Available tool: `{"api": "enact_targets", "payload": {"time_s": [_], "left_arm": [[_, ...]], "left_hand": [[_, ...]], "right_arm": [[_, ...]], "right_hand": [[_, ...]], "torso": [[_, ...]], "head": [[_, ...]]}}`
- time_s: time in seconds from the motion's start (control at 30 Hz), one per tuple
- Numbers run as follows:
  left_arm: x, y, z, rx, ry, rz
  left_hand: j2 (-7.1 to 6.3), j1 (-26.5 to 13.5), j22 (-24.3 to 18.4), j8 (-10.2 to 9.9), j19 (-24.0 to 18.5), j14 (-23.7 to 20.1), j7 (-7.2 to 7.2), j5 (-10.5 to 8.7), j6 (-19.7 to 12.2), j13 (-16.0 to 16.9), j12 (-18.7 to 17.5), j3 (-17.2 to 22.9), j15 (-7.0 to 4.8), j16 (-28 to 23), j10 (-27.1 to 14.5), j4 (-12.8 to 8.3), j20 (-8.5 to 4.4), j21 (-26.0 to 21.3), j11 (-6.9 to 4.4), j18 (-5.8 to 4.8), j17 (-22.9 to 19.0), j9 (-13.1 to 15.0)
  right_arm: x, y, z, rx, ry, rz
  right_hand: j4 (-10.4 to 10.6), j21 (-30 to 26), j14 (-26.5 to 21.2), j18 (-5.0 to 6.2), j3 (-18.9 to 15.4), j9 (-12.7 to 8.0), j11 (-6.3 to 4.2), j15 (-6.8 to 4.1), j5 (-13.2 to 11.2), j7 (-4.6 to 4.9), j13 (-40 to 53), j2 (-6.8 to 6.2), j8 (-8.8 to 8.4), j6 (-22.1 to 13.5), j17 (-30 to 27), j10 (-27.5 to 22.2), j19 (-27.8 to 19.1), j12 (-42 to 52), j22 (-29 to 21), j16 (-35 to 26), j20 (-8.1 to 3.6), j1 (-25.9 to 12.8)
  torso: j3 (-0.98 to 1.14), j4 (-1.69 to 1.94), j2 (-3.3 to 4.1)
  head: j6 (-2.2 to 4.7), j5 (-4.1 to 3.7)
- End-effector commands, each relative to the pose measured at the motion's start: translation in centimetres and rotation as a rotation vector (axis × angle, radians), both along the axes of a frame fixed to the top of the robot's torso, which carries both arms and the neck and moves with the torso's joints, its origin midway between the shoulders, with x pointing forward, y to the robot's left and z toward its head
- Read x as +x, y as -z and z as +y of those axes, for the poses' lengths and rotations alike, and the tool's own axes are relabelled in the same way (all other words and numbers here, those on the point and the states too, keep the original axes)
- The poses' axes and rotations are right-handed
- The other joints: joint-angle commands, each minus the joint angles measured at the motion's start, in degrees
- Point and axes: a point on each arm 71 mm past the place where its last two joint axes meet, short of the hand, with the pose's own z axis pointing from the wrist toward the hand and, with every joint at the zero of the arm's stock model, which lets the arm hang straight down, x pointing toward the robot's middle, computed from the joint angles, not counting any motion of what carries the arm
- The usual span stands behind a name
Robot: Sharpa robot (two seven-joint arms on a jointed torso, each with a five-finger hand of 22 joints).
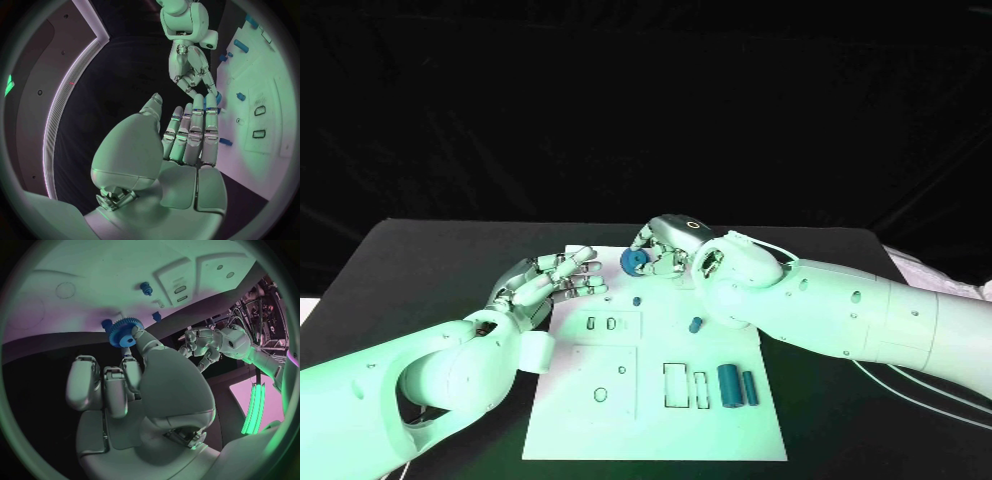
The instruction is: Assemble the parts on the task board
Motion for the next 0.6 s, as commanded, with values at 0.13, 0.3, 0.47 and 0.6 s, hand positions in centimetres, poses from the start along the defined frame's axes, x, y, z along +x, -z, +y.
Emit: {"api": "enact_targets", "payload": {"time_s": [0.13,0.3,0.47,0.6], "left_arm": [[-0.1,-0.2,-0.4,-0.010,0.024,-0.011],[-0.1,-0.2,-0.4,-0.009,0.025,-0.012],[0.0,-0.2,-0.3,-0.008,0.023,-0.012],[0.0,-0.2,-0.3,-0.008,0.023,-0.012]], "left_hand": [[0.57,-0.01,0.09,-0.18,-0.11,-0.44,0.35,-0.06,-0.29,-0.06,-0.16,0.03,0.06,-0.20,-0.24,-0.25,0.16,0.19,0.32,0.41,0.05,-0.05],[0.57,-0.01,0.09,-0.18,-0.11,-0.44,0.35,-0.06,-0.29,-0.06,-0.16,0.03,0.06,-0.20,-0.24,-0.25,0.16,0.19,0.32,0.41,0.05,-0.05],[0.57,-0.01,0.09,-0.18,-0.11,-0.44,0.35,-0.06,-0.29,-0.06,-0.16,0.03,0.06,-0.20,-0.24,-0.25,0.16,0.19,0.32,0.41,0.05,-0.05],[0.57,-0.01,0.09,-0.18,-0.11,-0.44,0.35,-0.06,-0.29,-0.06,-0.16,0.03,0.06,-0.20,-0.24,-0.25,0.16,0.19,0.32,0.41,0.05,-0.05]], "right_arm": [[0.1,1.3,1.0,-0.042,0.016,0.026],[0.1,2.4,1.4,-0.074,0.014,0.067],[0.3,2.9,1.2,-0.092,0.044,0.082],[0.4,2.9,0.8,-0.093,0.080,0.069]], "right_hand": [[1.29,0.10,4.68,-1.12,1.59,2.11,-0.58,-0.39,-0.55,-1.63,-0.52,0.25,1.25,4.15,8.54,0.24,-0.09,-0.53,-0.12,-0.12,-0.41,-1.78],[1.42,0.06,4.64,-1.11,1.70,2.11,-0.51,-0.35,-0.71,-1.56,-0.75,0.07,1.11,4.05,8.33,0.08,-0.13,-0.86,-0.19,-0.22,-0.38,-2.20],[1.49,0.01,4.61,-1.10,1.79,2.09,-0.44,-0.29,-0.72,-1.47,-1.05,-0.15,0.91,3.85,8.19,-0.13,-0.18,-1.28,-0.28,-0.29,-0.34,-2.55],[1.64,-0.09,4.57,-1.07,1.85,2.03,-0.29,-0.18,-0.69,-1.27,-1.69,-0.67,0.57,3.45,8.02,-0.57,-0.27,-2.13,-0.44,-0.38,-0.25,-3.15]], "torso": [[0.06,-0.01,0.06],[0.09,-0.03,0.04],[0.14,-0.27,0.05],[0.16,-0.25,0.05]], "head": [[-0.19,0.44],[-0.33,0.60],[-0.42,0.79],[-0.39,0.64]]}}
